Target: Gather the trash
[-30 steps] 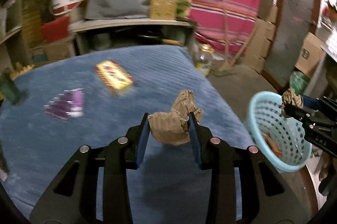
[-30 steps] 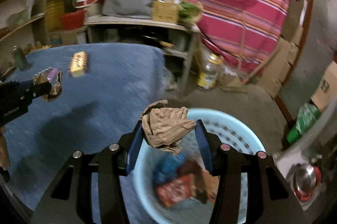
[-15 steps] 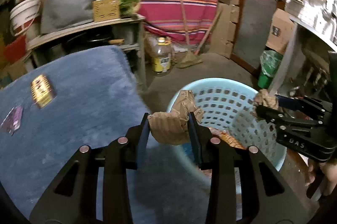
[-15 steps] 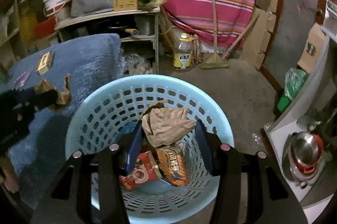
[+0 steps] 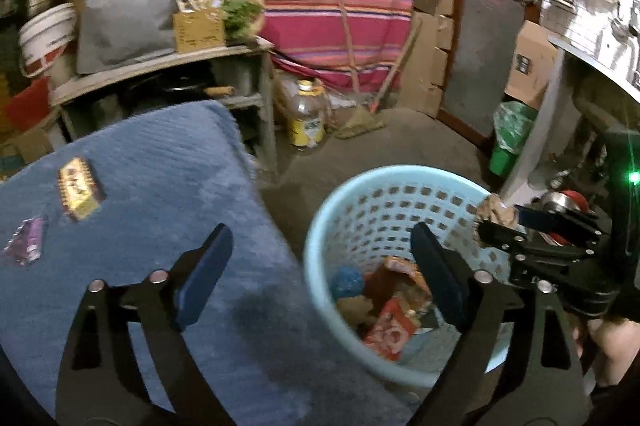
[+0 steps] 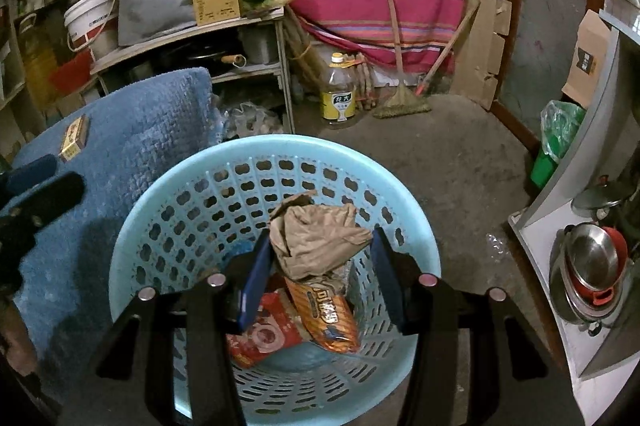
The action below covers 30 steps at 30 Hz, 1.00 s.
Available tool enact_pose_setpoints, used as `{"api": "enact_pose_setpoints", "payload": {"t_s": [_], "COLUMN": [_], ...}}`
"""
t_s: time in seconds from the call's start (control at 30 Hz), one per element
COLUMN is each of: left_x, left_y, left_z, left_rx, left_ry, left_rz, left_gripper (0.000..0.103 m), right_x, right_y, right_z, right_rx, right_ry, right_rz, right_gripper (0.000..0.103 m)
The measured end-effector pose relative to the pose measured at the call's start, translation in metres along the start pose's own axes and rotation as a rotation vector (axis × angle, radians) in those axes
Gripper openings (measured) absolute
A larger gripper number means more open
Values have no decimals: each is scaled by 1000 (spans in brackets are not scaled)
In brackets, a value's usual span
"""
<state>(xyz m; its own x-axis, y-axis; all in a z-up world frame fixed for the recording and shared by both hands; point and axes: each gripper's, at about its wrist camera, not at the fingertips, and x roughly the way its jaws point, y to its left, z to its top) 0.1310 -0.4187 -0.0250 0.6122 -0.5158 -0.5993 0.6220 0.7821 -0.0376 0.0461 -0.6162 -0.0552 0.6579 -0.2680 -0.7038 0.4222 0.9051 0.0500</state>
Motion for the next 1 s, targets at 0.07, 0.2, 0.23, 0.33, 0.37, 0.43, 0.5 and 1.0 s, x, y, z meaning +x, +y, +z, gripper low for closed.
{"api": "enact_pose_setpoints", "payload": {"t_s": [0.07, 0.2, 0.23, 0.33, 0.37, 0.43, 0.5, 1.0], "left_x": [-8, -30, -40, -66, -75, -97, -112, -234], "left_y": [12, 35, 41, 57, 63, 77, 85, 170], "left_z": [0, -3, -5, -8, -9, -13, -17, -108], "left_rx": [-17, -27, -21, -20, -23, -31, -34, -102], "left_ry": [-9, -39, -58, -96, -108, -141, -154, -205], "left_rz": [19, 66, 82, 121, 125, 143, 158, 360], "left_gripper": [93, 98, 98, 98, 98, 98, 98, 98], "right_x": [0, -1, -2, -10, -15, -25, -44, -158], "right_y": [3, 16, 20, 30, 35, 42, 57, 222], "right_z": [0, 3, 5, 7, 8, 7, 3, -75], "right_rx": [1, -7, -6, 0, 6, 24, 37, -61], "right_ry": [-2, -13, -25, -51, -53, -65, -94, -260], "right_rz": [3, -2, -8, -39, -37, -29, -9, 188], "right_gripper": [50, 61, 78, 87, 87, 90, 99, 99]}}
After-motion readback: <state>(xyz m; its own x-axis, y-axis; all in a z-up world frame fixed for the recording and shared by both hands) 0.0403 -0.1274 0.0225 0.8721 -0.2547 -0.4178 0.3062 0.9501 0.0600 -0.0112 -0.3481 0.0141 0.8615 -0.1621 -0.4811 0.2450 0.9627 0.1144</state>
